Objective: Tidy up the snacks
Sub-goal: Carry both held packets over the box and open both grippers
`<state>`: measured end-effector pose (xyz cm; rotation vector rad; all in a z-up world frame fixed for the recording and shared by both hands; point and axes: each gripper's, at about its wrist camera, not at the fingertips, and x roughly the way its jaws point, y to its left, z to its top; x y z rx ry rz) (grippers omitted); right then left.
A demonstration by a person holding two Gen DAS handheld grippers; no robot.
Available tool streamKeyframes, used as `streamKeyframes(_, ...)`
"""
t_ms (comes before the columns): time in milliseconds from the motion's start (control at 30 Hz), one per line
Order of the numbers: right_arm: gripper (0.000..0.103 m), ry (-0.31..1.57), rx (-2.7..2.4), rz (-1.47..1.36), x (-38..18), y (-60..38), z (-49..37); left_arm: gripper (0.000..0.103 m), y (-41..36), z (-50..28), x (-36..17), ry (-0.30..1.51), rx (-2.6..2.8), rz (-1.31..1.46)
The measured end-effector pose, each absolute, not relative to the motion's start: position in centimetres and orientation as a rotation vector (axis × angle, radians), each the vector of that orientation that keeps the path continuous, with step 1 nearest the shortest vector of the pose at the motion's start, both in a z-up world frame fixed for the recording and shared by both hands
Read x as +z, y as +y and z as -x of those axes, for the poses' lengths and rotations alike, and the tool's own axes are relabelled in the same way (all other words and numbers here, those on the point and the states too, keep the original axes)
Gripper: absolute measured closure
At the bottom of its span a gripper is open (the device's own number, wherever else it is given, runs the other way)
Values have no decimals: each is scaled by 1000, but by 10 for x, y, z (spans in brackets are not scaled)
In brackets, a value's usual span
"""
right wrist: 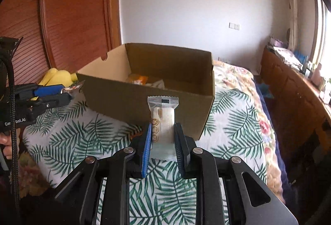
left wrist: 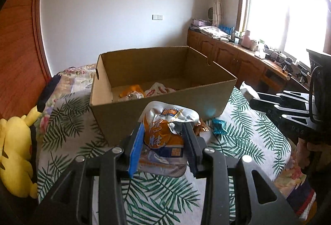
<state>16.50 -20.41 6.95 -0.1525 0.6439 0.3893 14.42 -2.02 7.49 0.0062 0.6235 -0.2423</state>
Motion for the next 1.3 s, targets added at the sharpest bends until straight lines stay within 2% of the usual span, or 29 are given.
streamKeyframes(467, 84, 654, 338, 233, 78, -193, -206, 66, -9, -176, 95, 594, -211, -3)
streamKeyframes(1300, 83, 715, 300, 184, 67, -175, -260, 65, 16, -260, 72, 721, -123, 70)
